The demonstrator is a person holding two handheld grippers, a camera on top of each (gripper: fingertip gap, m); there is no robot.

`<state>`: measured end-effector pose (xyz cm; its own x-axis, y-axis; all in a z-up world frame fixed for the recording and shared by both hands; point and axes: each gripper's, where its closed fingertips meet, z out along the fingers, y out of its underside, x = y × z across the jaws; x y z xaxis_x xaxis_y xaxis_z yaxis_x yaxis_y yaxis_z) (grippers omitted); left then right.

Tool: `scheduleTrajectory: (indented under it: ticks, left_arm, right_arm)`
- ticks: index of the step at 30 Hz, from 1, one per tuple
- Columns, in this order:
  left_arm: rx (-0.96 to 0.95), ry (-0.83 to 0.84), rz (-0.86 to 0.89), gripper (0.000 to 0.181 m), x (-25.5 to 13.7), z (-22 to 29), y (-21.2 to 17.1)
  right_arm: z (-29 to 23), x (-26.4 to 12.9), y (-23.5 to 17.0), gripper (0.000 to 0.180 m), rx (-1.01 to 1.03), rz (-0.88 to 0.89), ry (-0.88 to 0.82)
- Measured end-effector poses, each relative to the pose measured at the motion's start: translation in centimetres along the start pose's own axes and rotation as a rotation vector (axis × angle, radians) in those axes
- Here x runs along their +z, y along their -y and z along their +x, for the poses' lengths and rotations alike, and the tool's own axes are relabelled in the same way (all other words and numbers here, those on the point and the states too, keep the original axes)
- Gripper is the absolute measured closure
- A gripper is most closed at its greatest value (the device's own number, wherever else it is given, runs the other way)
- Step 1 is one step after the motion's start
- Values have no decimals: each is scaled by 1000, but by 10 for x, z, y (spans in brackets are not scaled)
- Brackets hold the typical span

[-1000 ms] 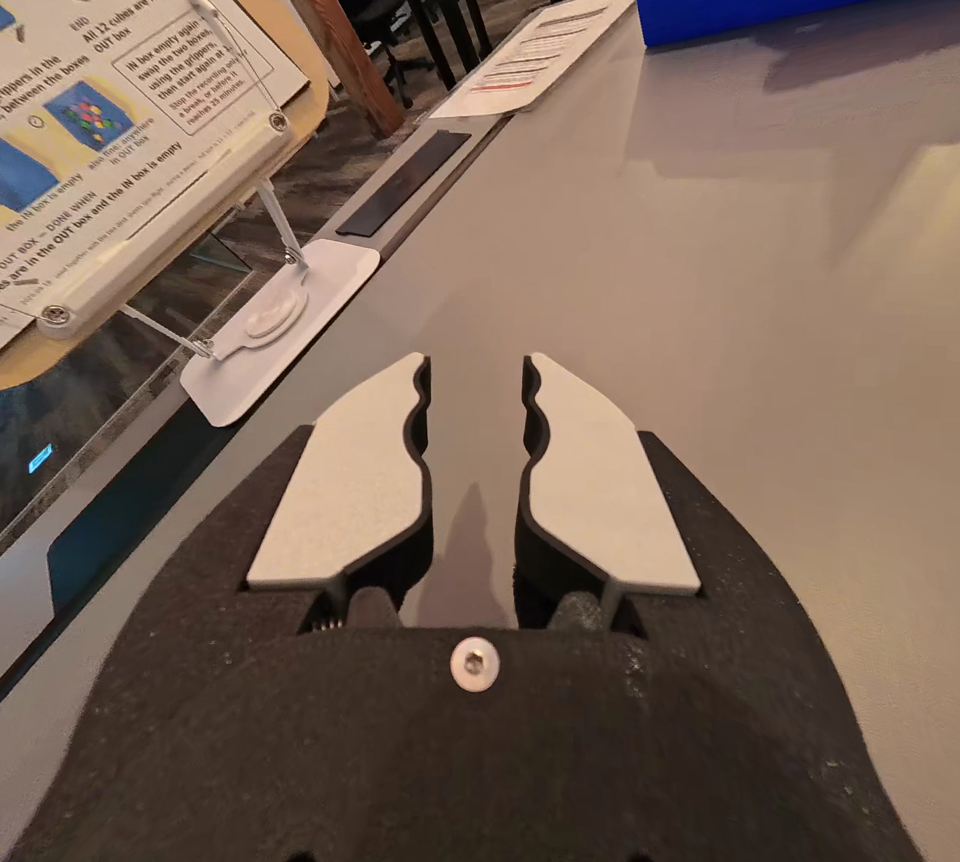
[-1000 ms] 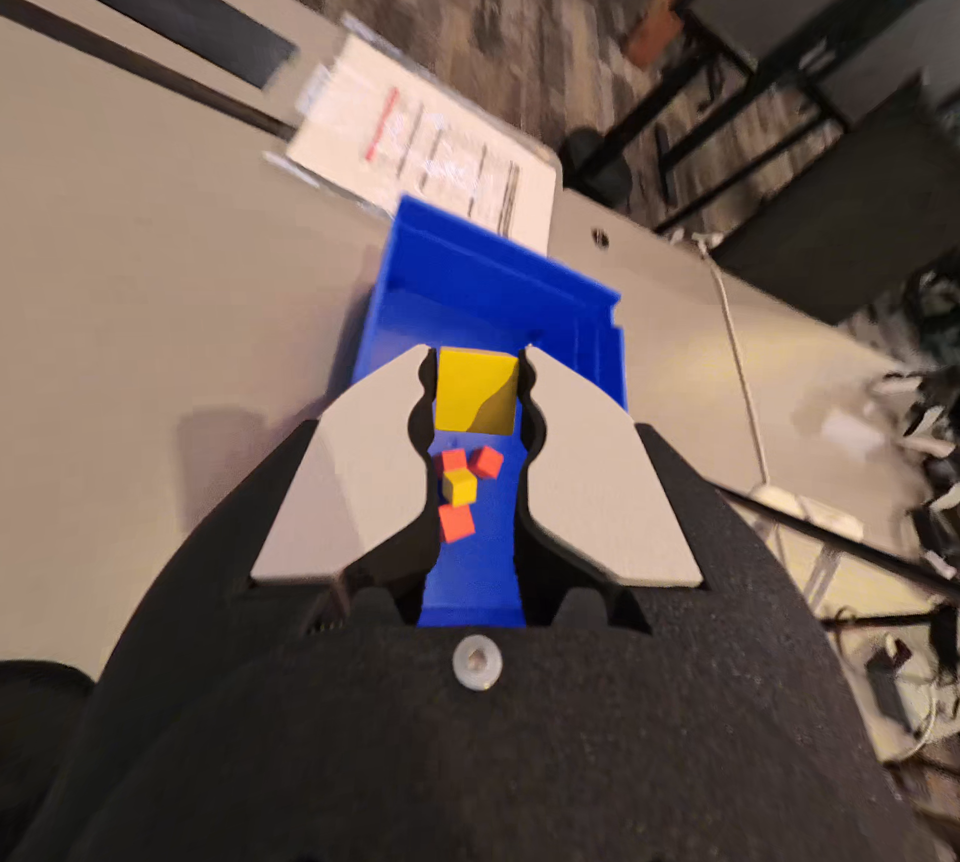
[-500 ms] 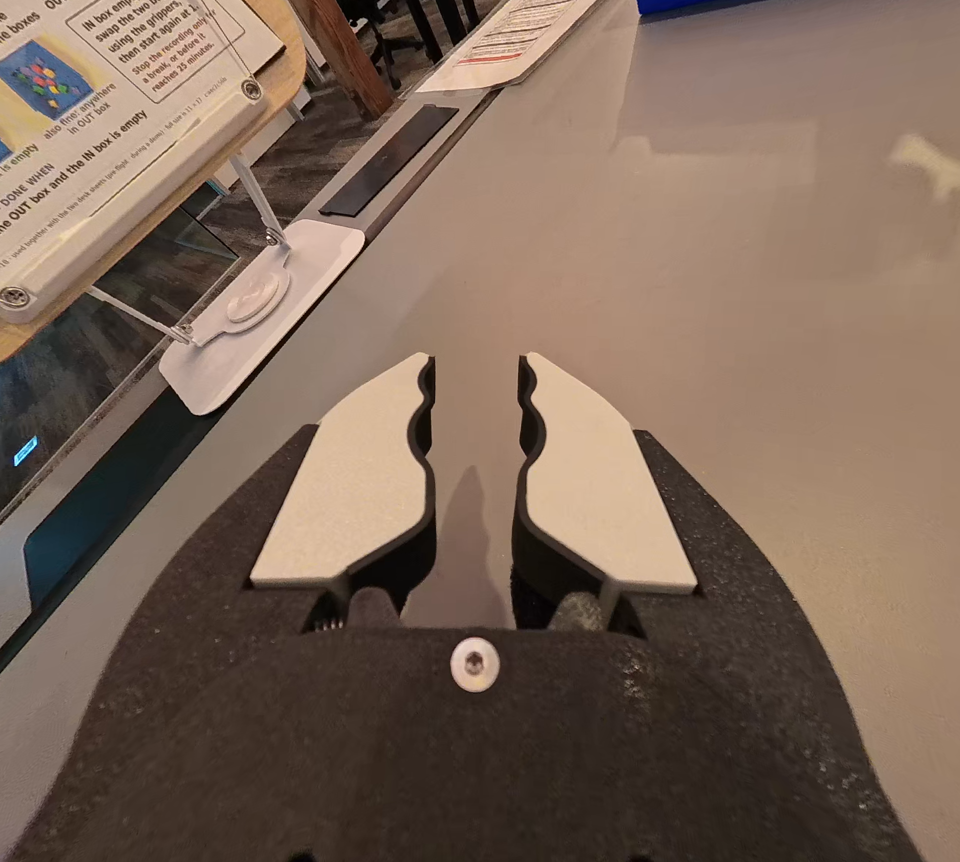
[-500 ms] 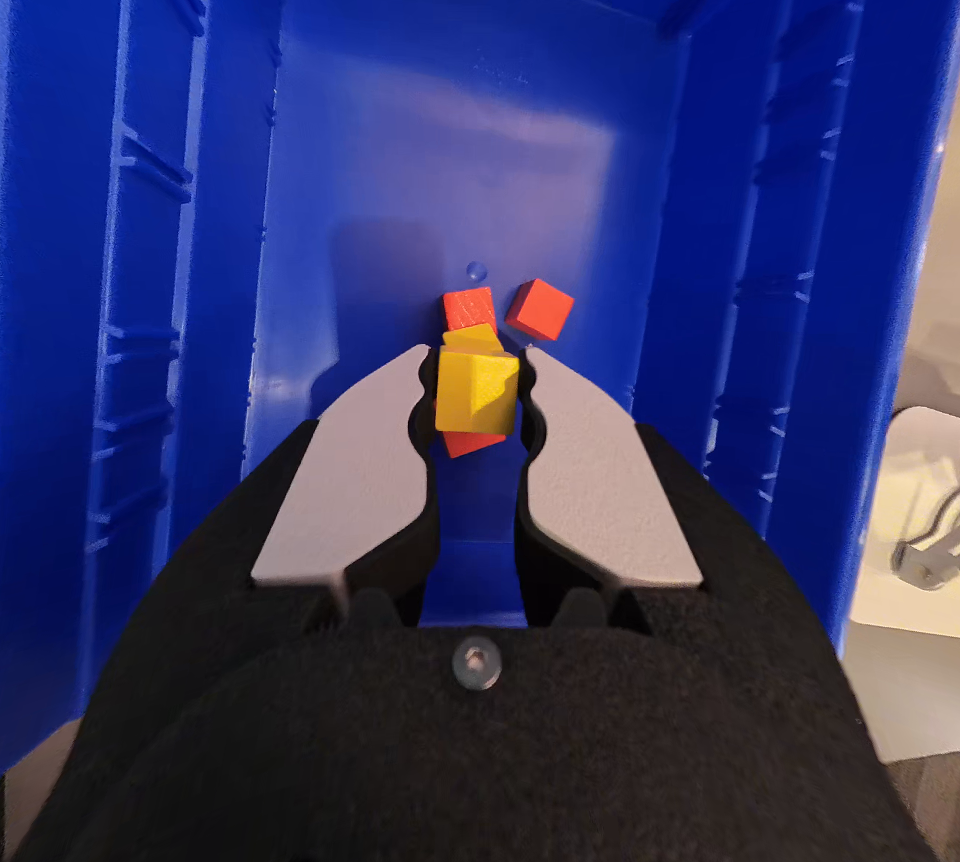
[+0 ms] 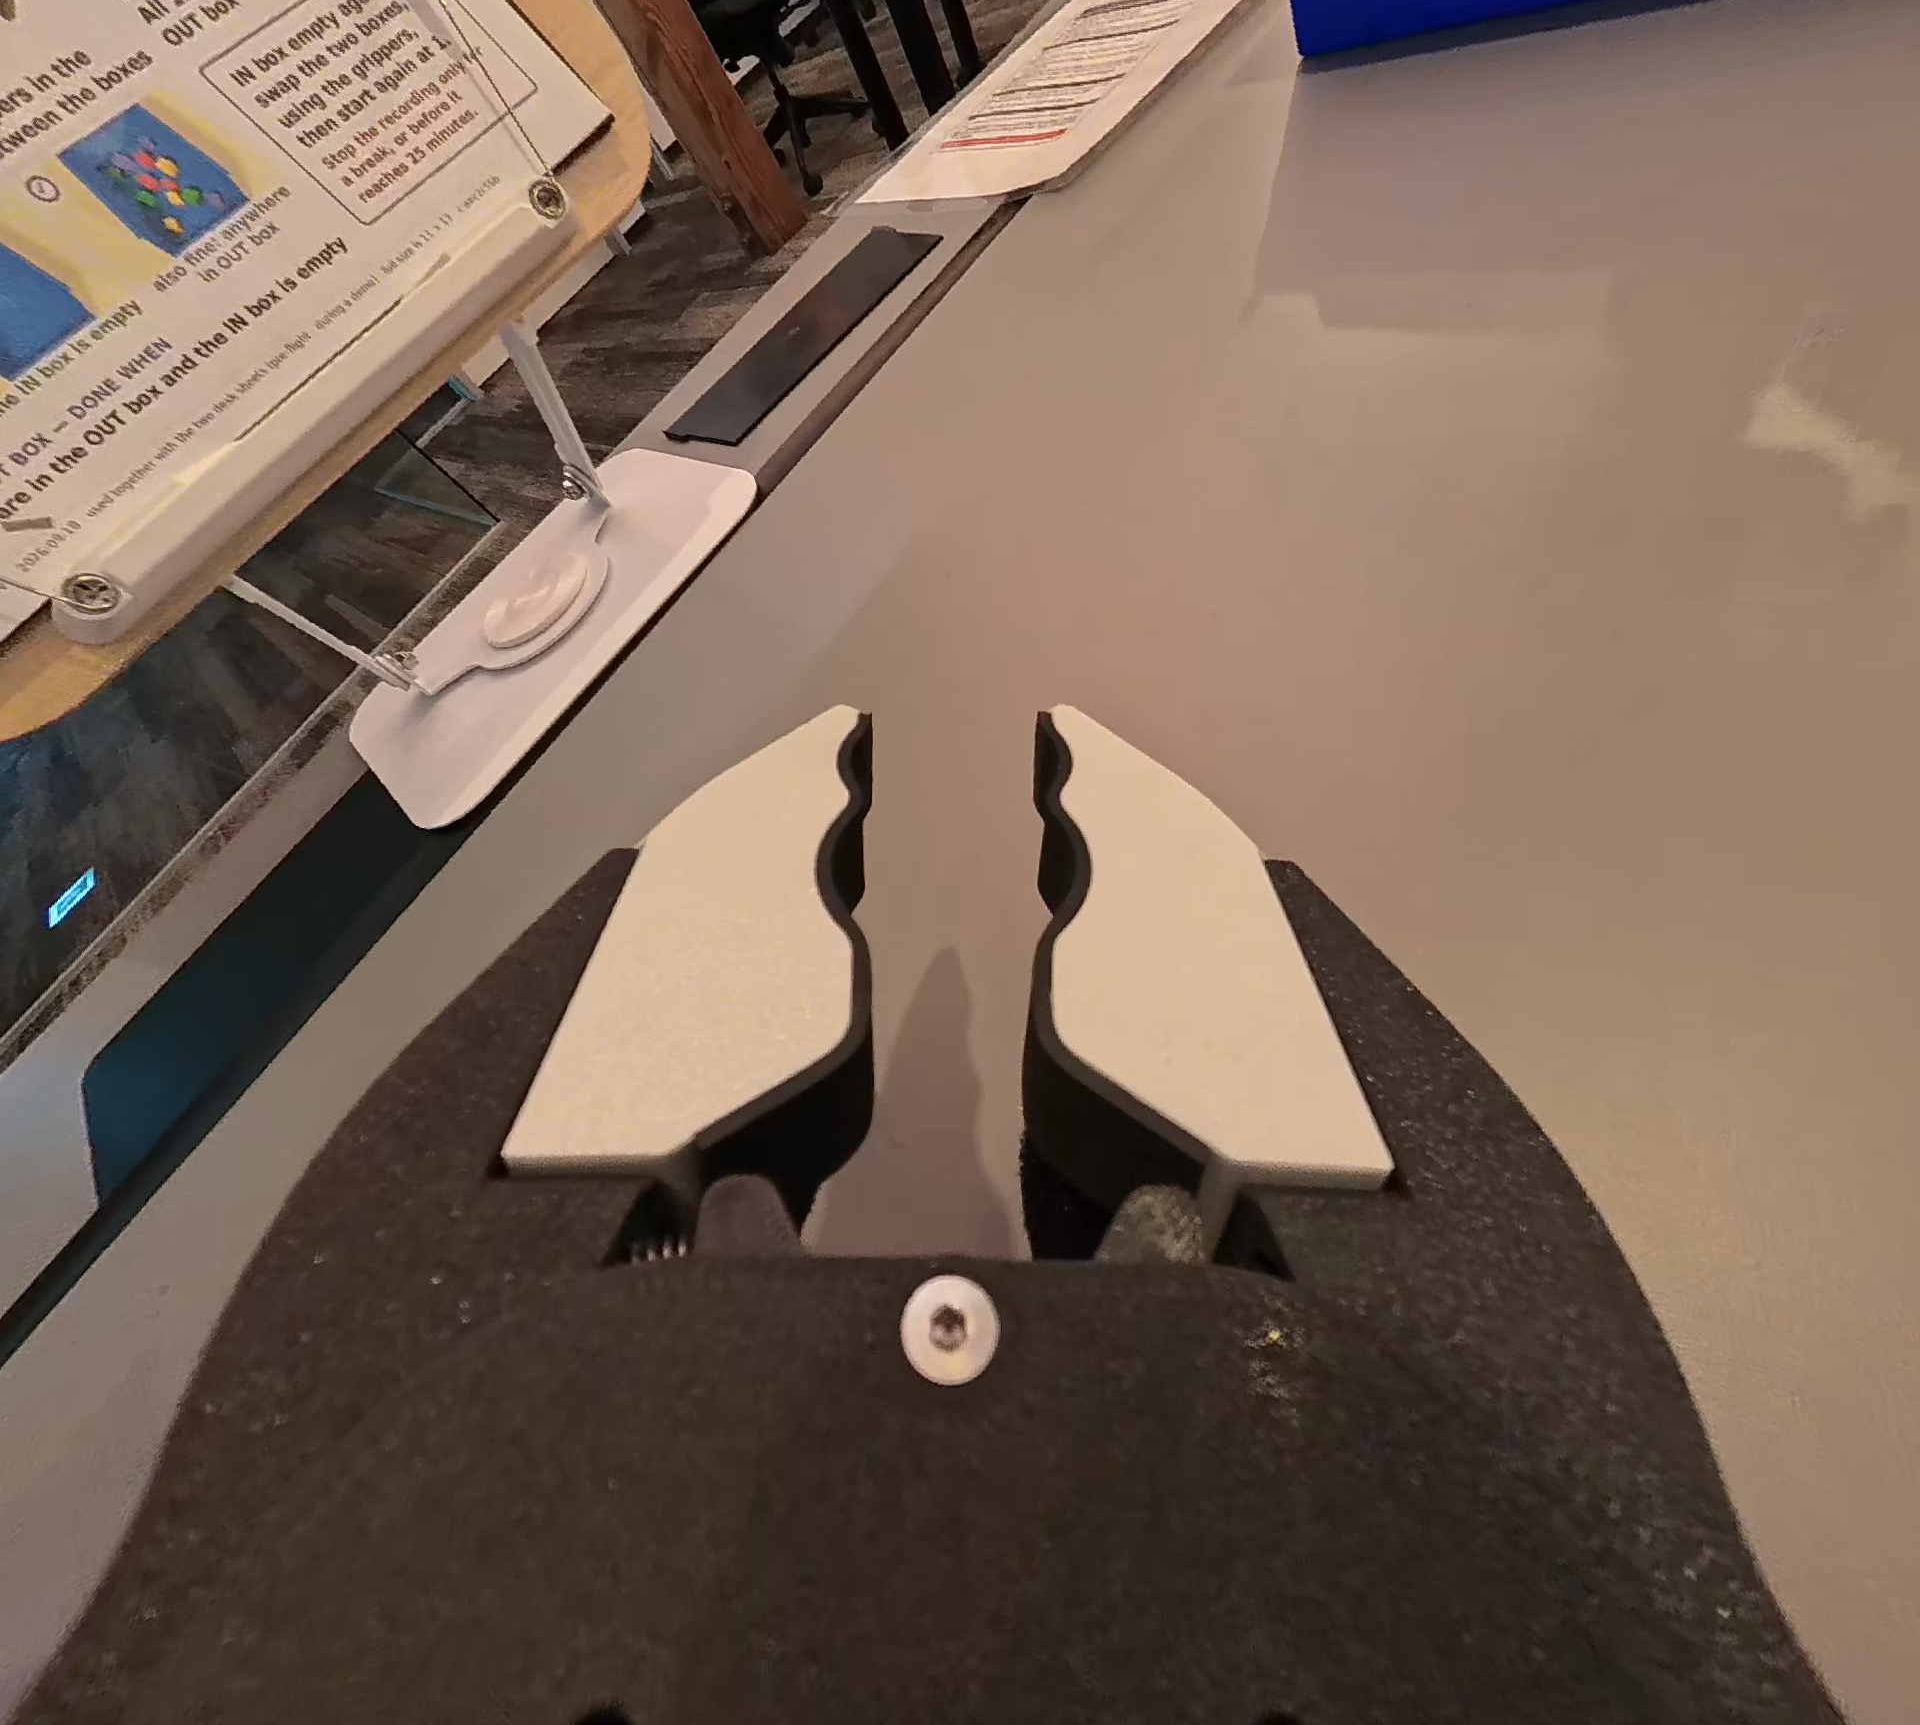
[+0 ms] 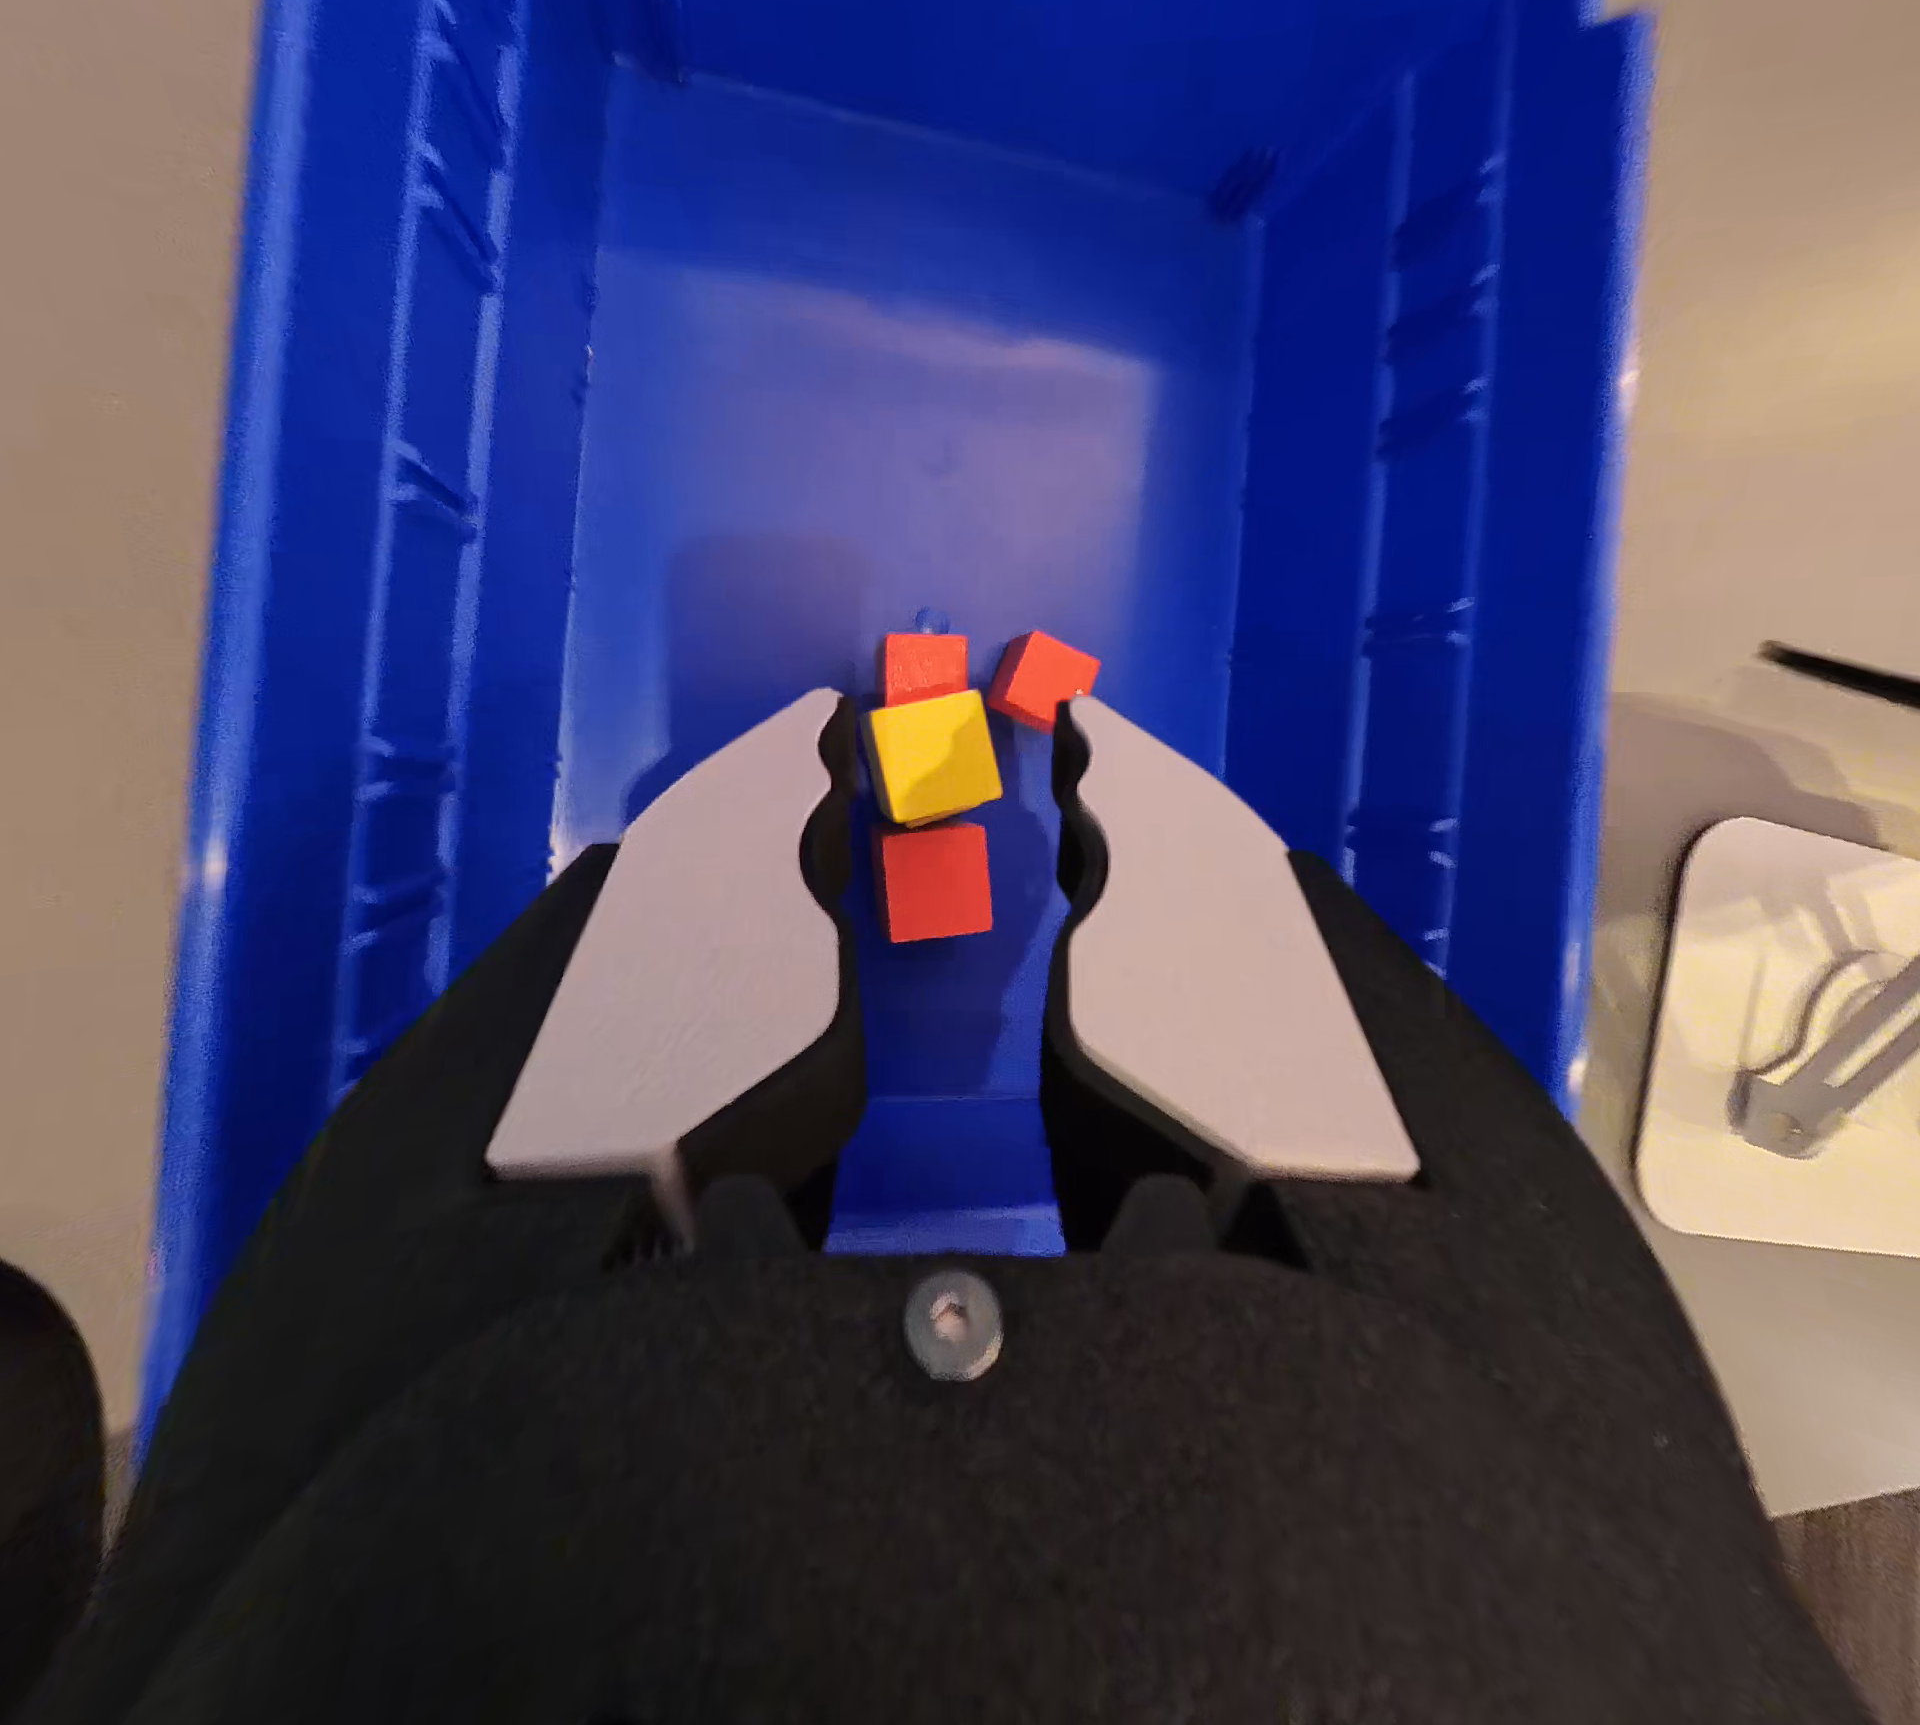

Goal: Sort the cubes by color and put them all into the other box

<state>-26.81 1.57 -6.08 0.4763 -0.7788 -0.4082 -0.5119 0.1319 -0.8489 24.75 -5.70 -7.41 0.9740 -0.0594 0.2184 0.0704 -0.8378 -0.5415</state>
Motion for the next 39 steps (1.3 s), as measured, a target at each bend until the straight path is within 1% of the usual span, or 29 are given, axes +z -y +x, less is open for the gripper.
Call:
scheduleTrajectory:
  ticks: [5, 11, 17, 20, 23, 27, 31, 35, 39]
  left_arm:
    - [-1, 8, -4, 151, -1, -2, -1]
    - [3, 19, -4, 152, -2, -3, -1]
    - [-16, 51, 6, 152, -5, -12, 1]
    - [-27, 75, 8, 151, -7, -19, 0]
    - [-53, 105, 15, 151, -10, -28, 0]
    - [-87, 187, 20, 151, -18, -48, 2]
    - [-127, 295, 22, 151, -33, -75, 6]
    - [-170, 403, 23, 150, -58, -103, 11]
    - [-138, 487, -23, 150, -94, -127, 8]
  right_arm:
    - [-6, -40, 44, 138, -45, 149, -86]
    - [-45, -85, 99, 133, -126, 308, -131]
    - [-114, -120, 155, 126, -201, 480, -117]
    - [-161, -137, 182, 119, -199, 592, -77]
    - [-216, -153, 202, 118, -229, 708, -2]
    - [-287, -161, 215, 118, -309, 823, 52]
    - [-351, -160, 214, 119, -385, 919, 126]
    - [-396, -143, 202, 115, -486, 892, 195]
    - [-416, -130, 194, 111, -537, 849, 227]
